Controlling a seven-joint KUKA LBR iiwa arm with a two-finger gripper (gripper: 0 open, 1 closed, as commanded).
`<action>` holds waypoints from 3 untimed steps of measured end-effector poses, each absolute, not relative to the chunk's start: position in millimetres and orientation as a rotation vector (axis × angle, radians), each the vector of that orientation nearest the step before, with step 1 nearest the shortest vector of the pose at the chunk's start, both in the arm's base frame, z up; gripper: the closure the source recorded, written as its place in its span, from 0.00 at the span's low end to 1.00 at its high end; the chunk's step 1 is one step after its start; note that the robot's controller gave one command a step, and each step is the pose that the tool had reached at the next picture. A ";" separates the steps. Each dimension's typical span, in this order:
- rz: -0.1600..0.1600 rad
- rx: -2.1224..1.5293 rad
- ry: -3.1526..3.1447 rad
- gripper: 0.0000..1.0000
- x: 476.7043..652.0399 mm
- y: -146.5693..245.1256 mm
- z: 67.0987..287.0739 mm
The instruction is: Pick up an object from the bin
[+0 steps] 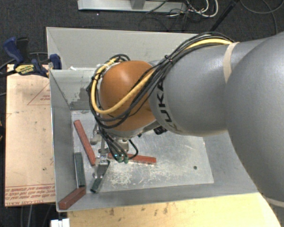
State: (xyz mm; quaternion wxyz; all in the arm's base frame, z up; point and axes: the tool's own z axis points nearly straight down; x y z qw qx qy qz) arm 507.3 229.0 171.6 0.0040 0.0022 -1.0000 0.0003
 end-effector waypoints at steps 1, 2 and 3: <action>-0.002 0.000 -3.141 0.00 509.6 227.9 176.0; -0.006 0.101 -3.146 0.00 535.7 185.1 124.4; -0.008 0.159 -3.150 1.00 517.7 156.3 76.0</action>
Offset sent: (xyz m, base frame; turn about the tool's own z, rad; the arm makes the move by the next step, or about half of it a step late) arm 0.0368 -0.0649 -0.0707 -0.0762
